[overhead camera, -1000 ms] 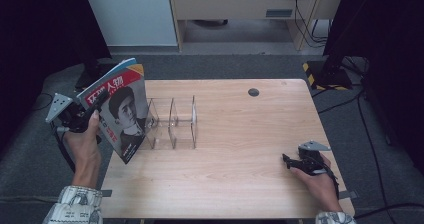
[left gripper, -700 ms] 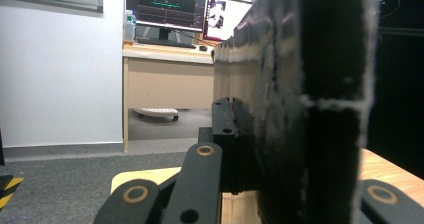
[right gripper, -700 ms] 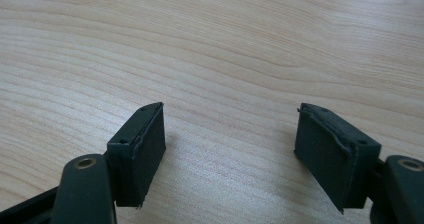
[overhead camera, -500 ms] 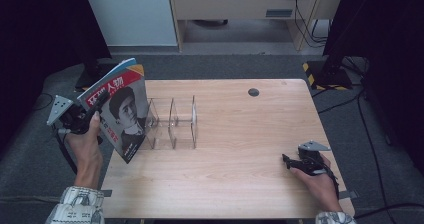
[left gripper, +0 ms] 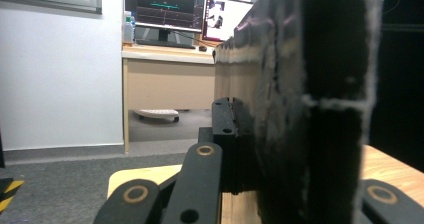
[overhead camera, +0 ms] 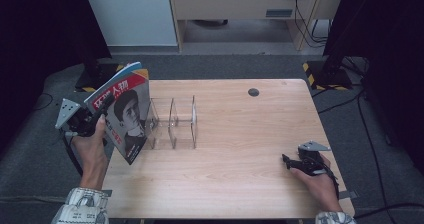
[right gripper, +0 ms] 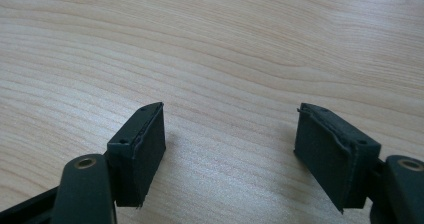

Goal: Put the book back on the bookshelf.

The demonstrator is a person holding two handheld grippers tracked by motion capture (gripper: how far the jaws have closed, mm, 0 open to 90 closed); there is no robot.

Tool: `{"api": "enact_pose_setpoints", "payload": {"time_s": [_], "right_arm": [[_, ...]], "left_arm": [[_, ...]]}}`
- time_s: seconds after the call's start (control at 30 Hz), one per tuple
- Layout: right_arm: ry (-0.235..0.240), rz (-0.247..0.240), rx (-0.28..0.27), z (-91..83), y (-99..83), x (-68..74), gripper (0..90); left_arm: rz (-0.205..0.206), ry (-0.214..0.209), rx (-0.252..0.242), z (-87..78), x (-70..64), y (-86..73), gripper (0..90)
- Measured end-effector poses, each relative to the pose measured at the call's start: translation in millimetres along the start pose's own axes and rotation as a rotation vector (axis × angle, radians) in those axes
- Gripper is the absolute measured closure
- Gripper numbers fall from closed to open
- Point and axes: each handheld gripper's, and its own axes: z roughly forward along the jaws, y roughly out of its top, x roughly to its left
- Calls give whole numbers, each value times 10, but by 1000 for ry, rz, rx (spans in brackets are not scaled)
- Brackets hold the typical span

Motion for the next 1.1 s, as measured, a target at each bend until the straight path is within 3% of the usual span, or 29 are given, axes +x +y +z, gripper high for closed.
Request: {"api": "enact_pose_setpoints", "payload": {"time_s": [0.57, 1.1], "right_arm": [[3, -3, 0, -2, -2, 3, 283], [5, -5, -3, -3, -5, 9, 282]], "left_arm": [[-8, 3, -23, -3, -38, -152, 865], [-51, 13, -65, -86, -39, -284, 851]]}}
